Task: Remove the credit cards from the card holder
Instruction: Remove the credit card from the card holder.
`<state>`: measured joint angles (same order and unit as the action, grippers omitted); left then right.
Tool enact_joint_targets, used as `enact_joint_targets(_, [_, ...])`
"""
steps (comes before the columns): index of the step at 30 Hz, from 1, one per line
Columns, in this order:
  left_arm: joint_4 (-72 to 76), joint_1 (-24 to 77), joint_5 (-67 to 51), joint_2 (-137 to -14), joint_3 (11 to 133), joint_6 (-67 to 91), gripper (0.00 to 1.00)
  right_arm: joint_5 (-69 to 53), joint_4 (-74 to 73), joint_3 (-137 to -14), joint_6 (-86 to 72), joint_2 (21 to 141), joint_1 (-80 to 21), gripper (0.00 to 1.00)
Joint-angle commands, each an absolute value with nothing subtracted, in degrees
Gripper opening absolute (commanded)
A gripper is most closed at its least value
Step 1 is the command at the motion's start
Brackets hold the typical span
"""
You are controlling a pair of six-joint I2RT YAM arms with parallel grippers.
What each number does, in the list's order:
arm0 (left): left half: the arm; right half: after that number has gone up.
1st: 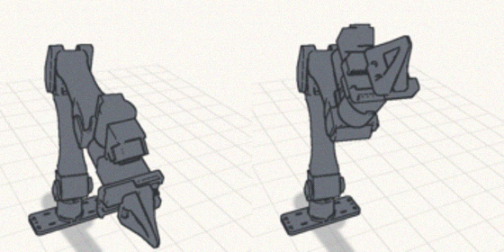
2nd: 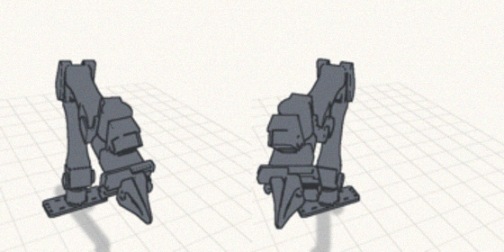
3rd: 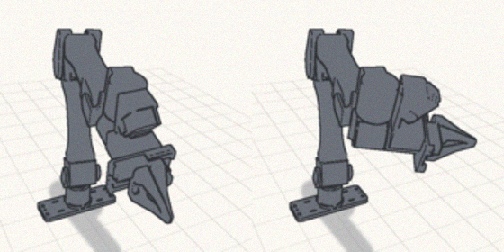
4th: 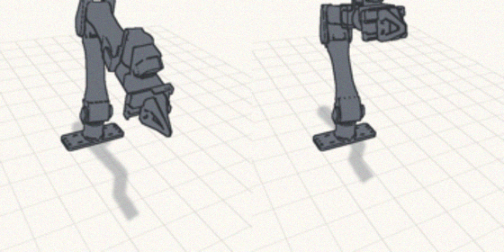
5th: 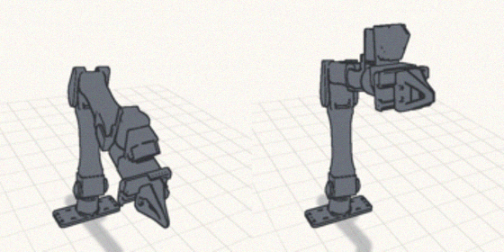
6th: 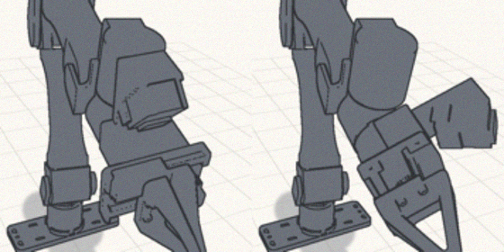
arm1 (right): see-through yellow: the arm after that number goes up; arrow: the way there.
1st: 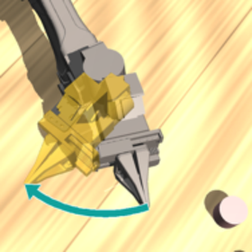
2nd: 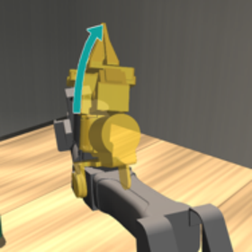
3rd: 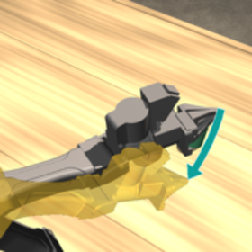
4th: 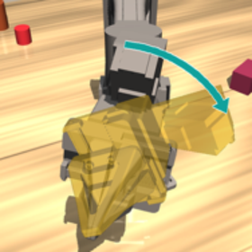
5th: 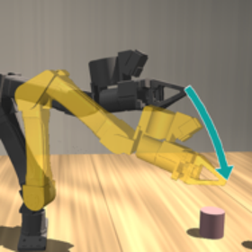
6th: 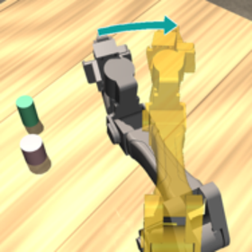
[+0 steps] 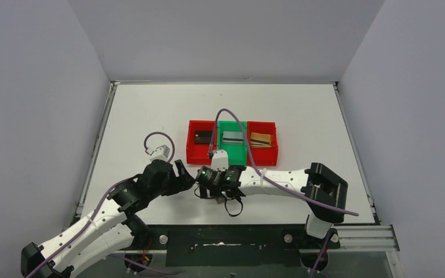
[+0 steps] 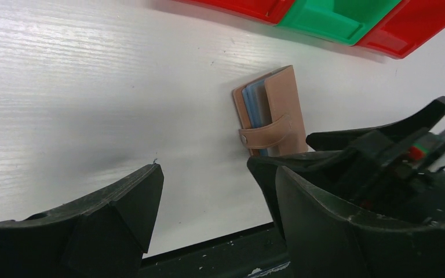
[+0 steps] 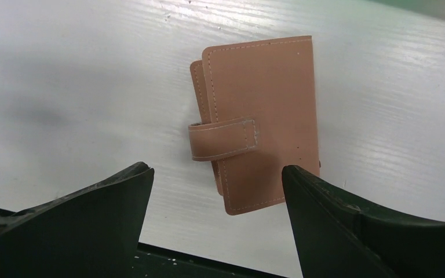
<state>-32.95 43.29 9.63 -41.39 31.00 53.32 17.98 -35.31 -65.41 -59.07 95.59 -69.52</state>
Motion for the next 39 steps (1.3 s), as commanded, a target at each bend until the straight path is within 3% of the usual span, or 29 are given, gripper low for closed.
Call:
enact_joint_targets(1, [-32.67, 42.98, 11.16, -38.83, 34.24, 52.72, 0.71, 22.06, -40.91, -69.92, -54.91, 98.17, -70.38, 0.85])
enact_joint_targets(9, [-32.97, 42.98, 11.83, -38.55, 34.01, 52.9, 0.71, 22.63, -41.8, -70.08, -52.94, 99.44, -71.47, 0.84])
enact_joint_targets(13, [-32.73, 43.0, 11.44, -39.19, 34.02, 52.82, 0.71, 23.31, -42.64, -70.21, -52.91, 100.45, -71.52, 0.77])
enact_joint_targets(21, [-32.76, 42.98, 11.42, -39.22, 34.02, 52.74, 0.71, 25.38, -45.66, -71.5, -54.38, 102.34, -71.52, 0.53])
enact_joint_targets(25, [-32.48, 42.98, 11.35, -39.4, 34.07, 52.82, 0.71, 25.46, -44.69, -70.94, -55.38, 101.29, -71.54, 0.24])
enact_joint_targets(29, [-32.53, 42.98, 11.34, -39.79, 34.34, 52.66, 0.71, 26.5, -44.51, -70.34, -57.77, 99.14, -71.66, 0.04])
enact_joint_targets(34, [-32.6, 42.98, 11.32, -39.85, 34.37, 52.67, 0.71, 24.7, -37.52, -65.58, -60.53, 92.33, -71.74, 0.0])
enact_joint_targets(39, [-32.4, 43.0, 11.04, -40.03, 34.56, 52.73, 0.71, 19.7, -21.13, -53.92, -65.05, 80.57, -70.98, 0.0])
